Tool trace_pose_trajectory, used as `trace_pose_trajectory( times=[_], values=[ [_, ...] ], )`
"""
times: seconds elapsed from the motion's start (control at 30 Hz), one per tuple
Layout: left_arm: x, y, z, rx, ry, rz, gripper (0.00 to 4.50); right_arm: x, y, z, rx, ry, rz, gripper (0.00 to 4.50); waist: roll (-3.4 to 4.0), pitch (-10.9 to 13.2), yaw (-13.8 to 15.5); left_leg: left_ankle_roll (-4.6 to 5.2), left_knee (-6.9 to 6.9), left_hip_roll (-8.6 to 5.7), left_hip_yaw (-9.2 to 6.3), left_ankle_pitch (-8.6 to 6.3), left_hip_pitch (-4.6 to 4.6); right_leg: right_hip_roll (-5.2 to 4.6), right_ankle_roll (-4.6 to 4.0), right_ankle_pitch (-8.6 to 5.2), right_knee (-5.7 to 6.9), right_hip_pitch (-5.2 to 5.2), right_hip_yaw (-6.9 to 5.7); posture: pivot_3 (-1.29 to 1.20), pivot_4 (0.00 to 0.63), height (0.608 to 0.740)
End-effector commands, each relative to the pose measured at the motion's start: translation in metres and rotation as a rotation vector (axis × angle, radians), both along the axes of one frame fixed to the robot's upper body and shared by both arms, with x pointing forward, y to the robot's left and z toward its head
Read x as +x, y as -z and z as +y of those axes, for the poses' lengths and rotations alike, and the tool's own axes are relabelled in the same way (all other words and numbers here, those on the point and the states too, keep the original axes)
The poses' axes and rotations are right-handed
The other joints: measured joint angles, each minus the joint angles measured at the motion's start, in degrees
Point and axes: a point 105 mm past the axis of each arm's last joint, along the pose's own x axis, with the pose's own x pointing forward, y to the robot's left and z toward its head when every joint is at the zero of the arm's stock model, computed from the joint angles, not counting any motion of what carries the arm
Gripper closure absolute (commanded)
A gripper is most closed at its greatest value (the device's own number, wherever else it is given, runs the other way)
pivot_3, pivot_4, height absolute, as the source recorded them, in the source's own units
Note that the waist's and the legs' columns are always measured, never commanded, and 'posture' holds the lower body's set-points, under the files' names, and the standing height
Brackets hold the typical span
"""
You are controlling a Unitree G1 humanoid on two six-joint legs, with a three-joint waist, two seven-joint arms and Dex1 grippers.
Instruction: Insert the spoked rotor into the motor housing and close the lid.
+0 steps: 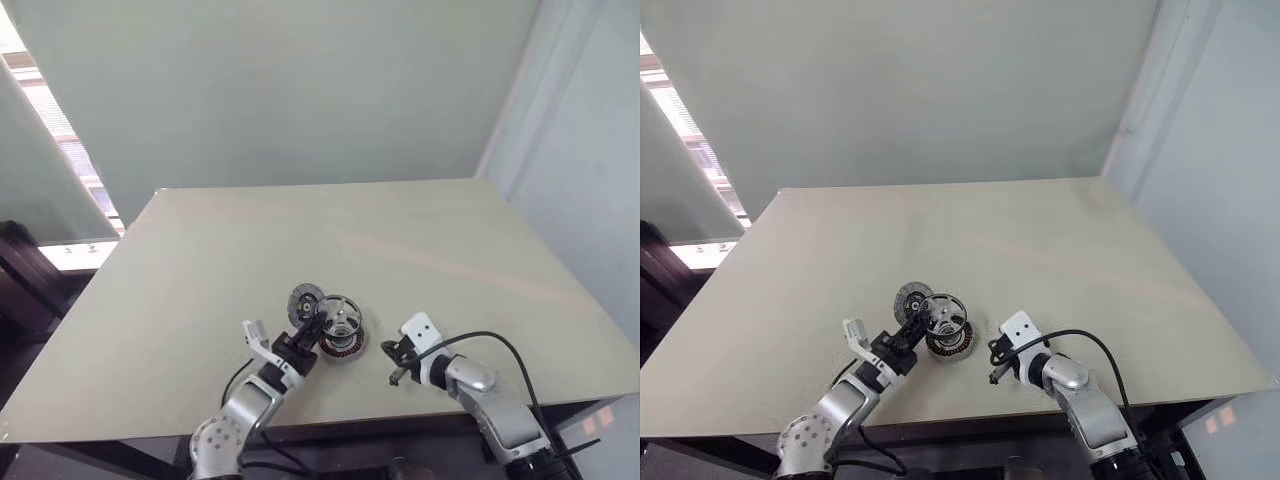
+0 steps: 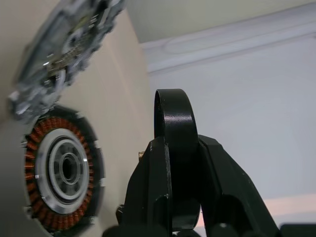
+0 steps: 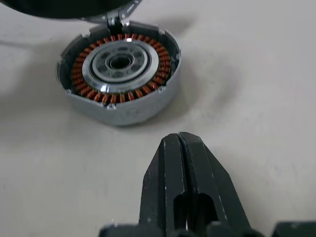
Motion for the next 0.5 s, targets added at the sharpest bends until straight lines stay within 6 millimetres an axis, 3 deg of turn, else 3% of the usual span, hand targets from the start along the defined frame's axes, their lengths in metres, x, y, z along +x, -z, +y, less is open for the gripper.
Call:
trace_pose_trajectory(
  times=[0.03, 0.5],
  values=[
    [0.004, 0.002, -0.004, -0.002, 0.01, -0.004, 4.11, 0.004, -0.018, -0.001, 0.019, 0.01, -0.062, 4.5, 0.0, 0.0, 0.01, 0.0, 0.0, 0.0, 0.0, 0.0, 0.0, 0.0, 0.0, 0.0, 0.0, 0.0, 0.0, 0.0, 0.0, 0.74],
    [0.006, 0.024, 0.001, 0.039, -0.041, 0.058, 4.11, -0.001, -0.019, -0.004, 0.026, 0.036, -0.059, 4.5, -0.01, 0.0, 0.01, 0.0, 0.01, 0.01, 0.0, 0.0, 0.01, 0.0, 0.0, 0.0, 0.0, 0.01, 0.0, 0.0, 0.0, 0.74]
  ],
)
